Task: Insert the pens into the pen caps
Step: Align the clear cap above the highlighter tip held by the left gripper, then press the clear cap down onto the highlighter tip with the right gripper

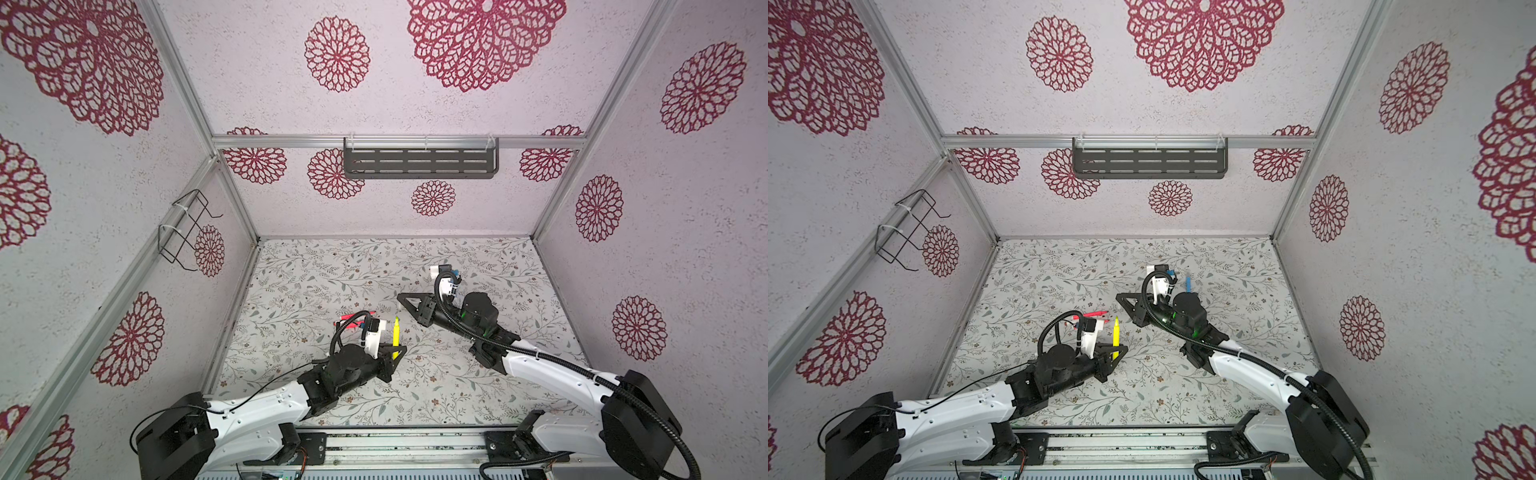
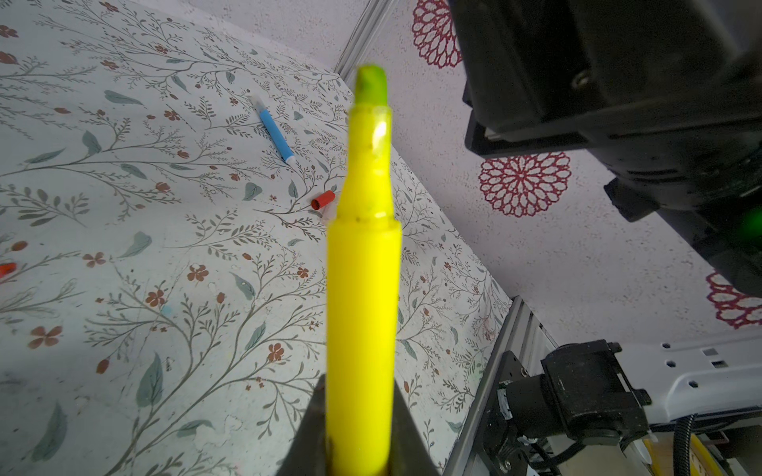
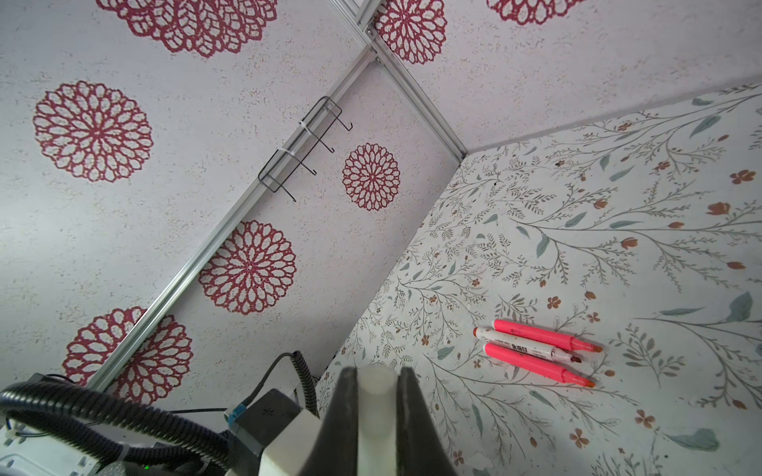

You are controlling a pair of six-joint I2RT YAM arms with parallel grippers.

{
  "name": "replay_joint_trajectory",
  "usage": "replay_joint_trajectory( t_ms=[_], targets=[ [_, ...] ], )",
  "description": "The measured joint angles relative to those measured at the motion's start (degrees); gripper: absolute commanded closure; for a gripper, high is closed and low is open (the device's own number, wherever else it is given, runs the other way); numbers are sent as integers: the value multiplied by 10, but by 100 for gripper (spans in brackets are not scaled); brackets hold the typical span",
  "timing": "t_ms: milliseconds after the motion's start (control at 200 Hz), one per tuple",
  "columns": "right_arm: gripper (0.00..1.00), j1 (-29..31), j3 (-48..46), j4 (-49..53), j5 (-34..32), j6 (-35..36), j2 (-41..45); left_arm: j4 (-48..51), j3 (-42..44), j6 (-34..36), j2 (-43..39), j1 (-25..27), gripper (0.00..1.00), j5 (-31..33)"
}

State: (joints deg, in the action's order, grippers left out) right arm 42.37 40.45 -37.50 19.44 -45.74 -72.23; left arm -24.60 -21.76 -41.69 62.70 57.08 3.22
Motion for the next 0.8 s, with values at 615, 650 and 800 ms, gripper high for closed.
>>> replay_joint_trajectory(
  t_ms=[615, 650, 800],
  targets=[
    [89, 6, -15, -16, 14, -5, -5, 8, -8, 1, -11, 1, 100, 2],
    [89, 7, -15, -16, 14, -5, -5, 10, -8, 1, -12, 1, 100, 2],
    [90, 11, -15, -17, 14, -5, -5, 18, -8, 1, -17, 1, 100, 3]
  ],
)
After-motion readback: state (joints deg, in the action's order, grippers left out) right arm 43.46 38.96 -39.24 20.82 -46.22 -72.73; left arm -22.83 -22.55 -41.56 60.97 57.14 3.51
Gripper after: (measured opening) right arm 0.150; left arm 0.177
